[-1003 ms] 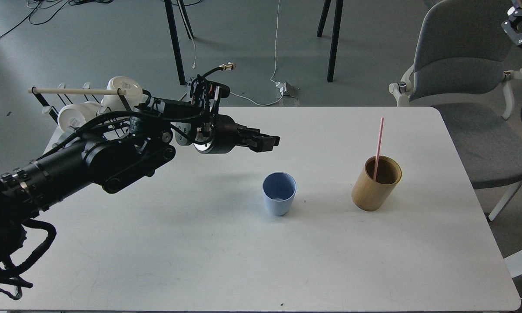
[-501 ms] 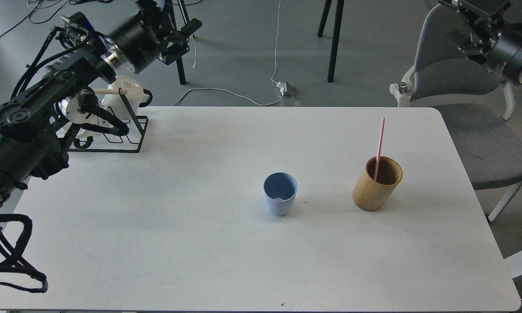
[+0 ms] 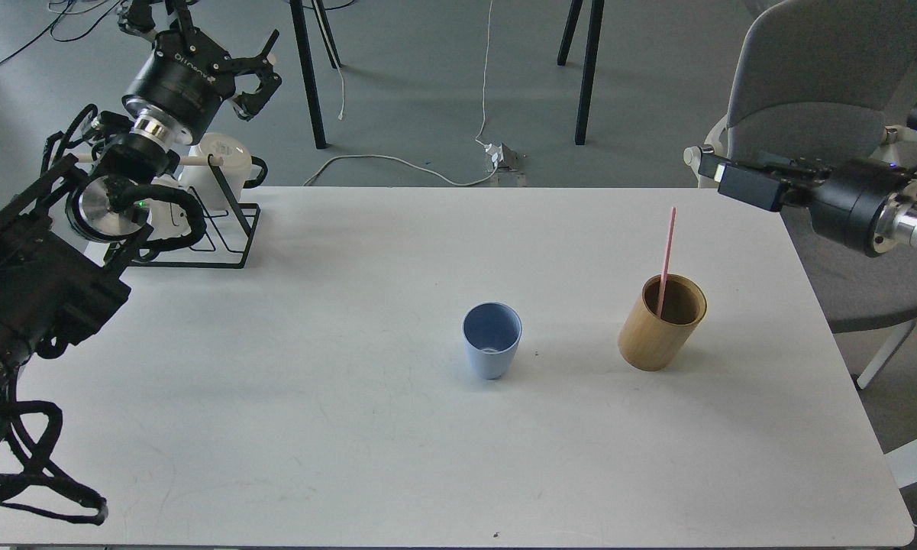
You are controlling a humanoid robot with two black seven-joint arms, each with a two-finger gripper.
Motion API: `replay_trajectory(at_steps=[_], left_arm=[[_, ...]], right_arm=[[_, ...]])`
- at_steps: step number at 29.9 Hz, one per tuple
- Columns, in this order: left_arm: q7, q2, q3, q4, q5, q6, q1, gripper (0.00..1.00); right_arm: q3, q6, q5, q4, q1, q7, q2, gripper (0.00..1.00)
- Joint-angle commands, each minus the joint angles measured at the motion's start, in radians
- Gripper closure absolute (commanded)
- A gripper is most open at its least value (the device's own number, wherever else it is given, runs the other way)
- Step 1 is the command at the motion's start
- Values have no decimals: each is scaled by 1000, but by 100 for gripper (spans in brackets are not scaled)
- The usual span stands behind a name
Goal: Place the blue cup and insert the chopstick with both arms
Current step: 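Withdraw the left arm and reach the right gripper toward the straw, then grasp the red straw in the tan cup with the right gripper, then pull the red straw up out of the tan cup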
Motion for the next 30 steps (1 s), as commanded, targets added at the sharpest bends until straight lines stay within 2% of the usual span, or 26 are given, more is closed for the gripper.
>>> replay_trajectory(at_steps=[1, 7, 9, 17, 24, 30], left_arm=[[1, 2, -8, 57, 1, 0, -3, 0], [1, -6, -1, 62, 4, 0, 2, 0], [-1, -7, -1, 62, 4, 0, 2, 0], [4, -12, 5, 62, 6, 0, 3, 0], [7, -14, 5, 48, 6, 0, 3, 0], [7, -14, 5, 48, 8, 0, 2, 0]], right_arm=[[-93, -47, -128, -33, -3, -14, 46, 22], [-124, -64, -186, -228, -5, -7, 209, 40], [-125, -64, -186, -241, -8, -5, 234, 45], [-127, -62, -188, -282, -14, -10, 291, 48], [-127, -62, -197, -300, -14, -10, 320, 72], [-139, -59, -197, -311, -13, -13, 335, 82]])
